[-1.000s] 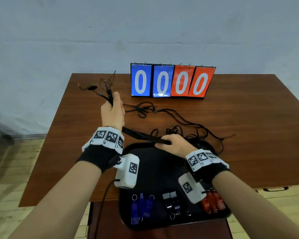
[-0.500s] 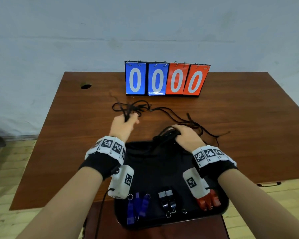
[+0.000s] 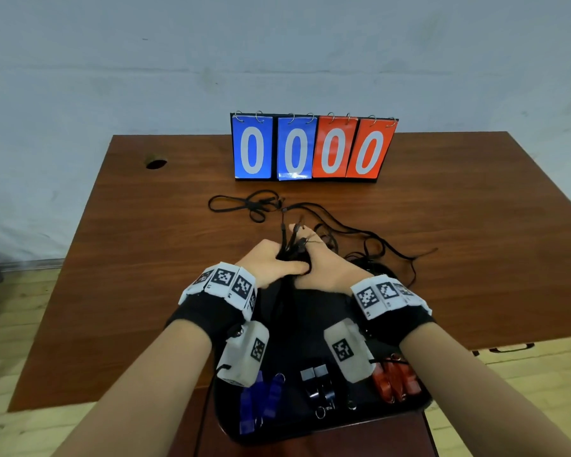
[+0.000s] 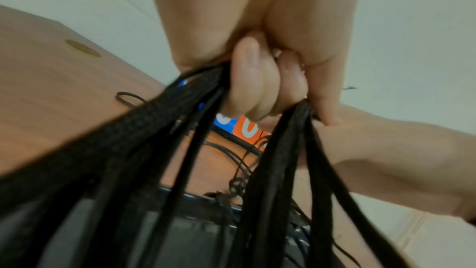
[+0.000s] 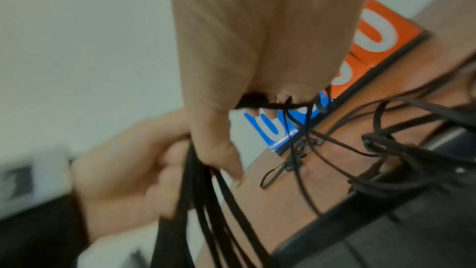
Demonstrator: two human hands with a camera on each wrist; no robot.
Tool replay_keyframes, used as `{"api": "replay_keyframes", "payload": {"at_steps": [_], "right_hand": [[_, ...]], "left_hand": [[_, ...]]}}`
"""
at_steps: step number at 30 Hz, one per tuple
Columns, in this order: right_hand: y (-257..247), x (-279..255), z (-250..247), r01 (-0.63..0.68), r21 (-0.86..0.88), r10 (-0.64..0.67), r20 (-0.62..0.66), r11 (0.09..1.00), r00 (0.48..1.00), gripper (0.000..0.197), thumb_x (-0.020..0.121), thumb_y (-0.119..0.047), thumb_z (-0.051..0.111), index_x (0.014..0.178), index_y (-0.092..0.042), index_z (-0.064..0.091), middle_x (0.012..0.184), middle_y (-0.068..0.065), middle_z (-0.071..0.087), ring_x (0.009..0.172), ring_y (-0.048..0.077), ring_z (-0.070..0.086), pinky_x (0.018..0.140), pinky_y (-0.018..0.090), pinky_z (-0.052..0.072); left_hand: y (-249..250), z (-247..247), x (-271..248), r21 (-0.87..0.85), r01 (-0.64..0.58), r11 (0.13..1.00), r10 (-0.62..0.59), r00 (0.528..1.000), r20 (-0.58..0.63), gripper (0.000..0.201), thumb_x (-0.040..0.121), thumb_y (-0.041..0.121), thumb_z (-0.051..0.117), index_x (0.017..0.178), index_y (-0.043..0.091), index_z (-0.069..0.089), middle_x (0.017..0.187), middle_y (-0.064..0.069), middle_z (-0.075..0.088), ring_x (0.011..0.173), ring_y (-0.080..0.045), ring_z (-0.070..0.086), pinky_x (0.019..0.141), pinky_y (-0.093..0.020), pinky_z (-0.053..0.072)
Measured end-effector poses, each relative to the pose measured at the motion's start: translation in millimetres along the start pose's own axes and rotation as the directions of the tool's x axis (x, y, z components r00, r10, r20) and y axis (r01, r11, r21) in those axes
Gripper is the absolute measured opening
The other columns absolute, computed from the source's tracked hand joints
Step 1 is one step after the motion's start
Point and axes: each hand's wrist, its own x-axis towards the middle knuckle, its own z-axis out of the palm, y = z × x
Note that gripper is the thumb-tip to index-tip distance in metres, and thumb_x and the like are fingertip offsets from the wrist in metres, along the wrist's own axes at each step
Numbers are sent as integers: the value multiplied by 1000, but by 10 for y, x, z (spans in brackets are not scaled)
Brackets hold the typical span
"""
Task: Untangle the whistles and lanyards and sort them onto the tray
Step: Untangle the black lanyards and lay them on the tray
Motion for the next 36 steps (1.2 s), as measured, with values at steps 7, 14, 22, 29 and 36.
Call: {"api": "replay_keyframes", "payload": {"at_steps": [7, 14, 22, 29, 36], "right_hand": [[305, 12, -285, -78, 494, 278, -346, 866, 896, 49, 89, 6, 44, 137, -6, 41, 137, 9, 52, 99, 10, 58, 79, 11, 44], [388, 45, -316, -157, 350, 285, -353, 924, 891, 33, 87, 2, 50, 116, -7, 63, 108, 4, 64, 92, 15, 59, 79, 20, 46], [393, 76, -404, -216, 651, 545, -358, 728, 758, 25, 94, -12, 36, 90, -11, 61, 64, 3, 56, 24, 8, 34, 29, 11, 22], [347, -9, -485, -254, 687, 567, -275, 681, 776, 26, 83, -12, 41, 78, -15, 66, 72, 3, 53, 62, 18, 43, 46, 22, 27], [424, -78, -545, -233, 672, 581, -352, 702, 734, 25, 88, -15, 40, 99, -13, 63, 77, 5, 67, 42, 8, 39, 38, 16, 29]], "left_hand": [[-79, -174, 23, -237, -12, 971, -29, 985, -171, 38, 86, 12, 51, 52, 13, 34, 35, 10, 20, 26, -6, 14, 36, -14, 14], [-46, -230, -2, -314, -63, 947, -10, 974, -224, 43, 87, 6, 48, 49, 15, 28, 31, 11, 17, 26, -5, 11, 31, -13, 14], [-136, -342, -6, -416, -44, 908, -89, 951, -295, 40, 86, 4, 46, 52, 16, 28, 29, 11, 17, 24, -6, 12, 32, -12, 14], [-174, -348, -37, -457, -76, 886, -105, 928, -358, 40, 86, 1, 43, 54, 19, 28, 25, 10, 20, 22, -3, 13, 30, -9, 15], [-203, -414, -69, -511, -113, 852, -143, 889, -435, 40, 86, -2, 42, 55, 19, 28, 26, 13, 22, 21, -3, 19, 31, -8, 18]]}}
